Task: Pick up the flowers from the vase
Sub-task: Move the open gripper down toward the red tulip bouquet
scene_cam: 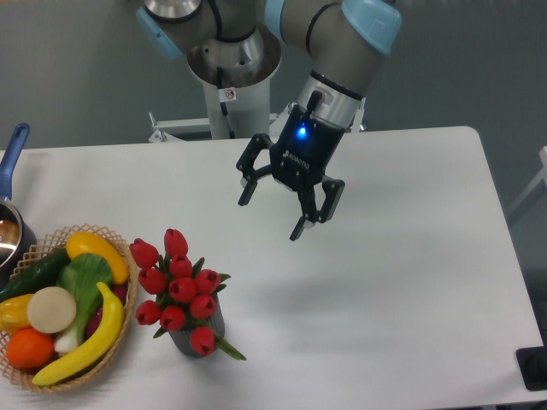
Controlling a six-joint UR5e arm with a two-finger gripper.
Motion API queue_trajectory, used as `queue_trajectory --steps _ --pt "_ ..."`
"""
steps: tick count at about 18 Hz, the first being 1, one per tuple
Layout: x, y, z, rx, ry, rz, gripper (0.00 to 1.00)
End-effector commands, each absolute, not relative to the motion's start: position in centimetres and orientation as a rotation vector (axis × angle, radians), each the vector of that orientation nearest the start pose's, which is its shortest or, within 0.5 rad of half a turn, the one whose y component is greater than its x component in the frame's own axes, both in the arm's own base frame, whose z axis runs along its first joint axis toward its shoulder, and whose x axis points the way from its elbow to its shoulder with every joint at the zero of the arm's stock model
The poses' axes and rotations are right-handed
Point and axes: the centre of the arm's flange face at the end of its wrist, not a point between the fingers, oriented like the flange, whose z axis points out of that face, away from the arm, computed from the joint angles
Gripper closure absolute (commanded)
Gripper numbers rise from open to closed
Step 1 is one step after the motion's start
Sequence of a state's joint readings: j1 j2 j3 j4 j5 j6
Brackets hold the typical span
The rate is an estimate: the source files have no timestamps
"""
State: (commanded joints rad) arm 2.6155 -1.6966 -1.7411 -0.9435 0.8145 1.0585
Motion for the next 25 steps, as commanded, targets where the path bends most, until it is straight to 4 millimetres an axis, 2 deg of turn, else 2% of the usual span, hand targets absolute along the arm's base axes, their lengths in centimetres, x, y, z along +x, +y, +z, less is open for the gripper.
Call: queue_trajectory --steps 3,6,11,12,15,17,25 --pt "-36.1 46.4 42.5 -2.318 0.217 -0.106 0.0" --pt "-35.8 46.7 41.3 -2.312 0.24 -0.1 0.0" --pt "-34.5 48.7 39.2 -2.312 0.351 -0.123 0.0" --pt "-34.2 48.9 39.1 -2.31 0.367 -0.121 0.0" --pt "-33.1 48.3 37.2 -2.319 0.398 -0.149 0.0" --pt "-32.3 48.7 36.6 -2.321 0.406 -0.171 0.0" --pt "-32.1 49.7 35.2 -2.317 0.399 -0.219 0.0"
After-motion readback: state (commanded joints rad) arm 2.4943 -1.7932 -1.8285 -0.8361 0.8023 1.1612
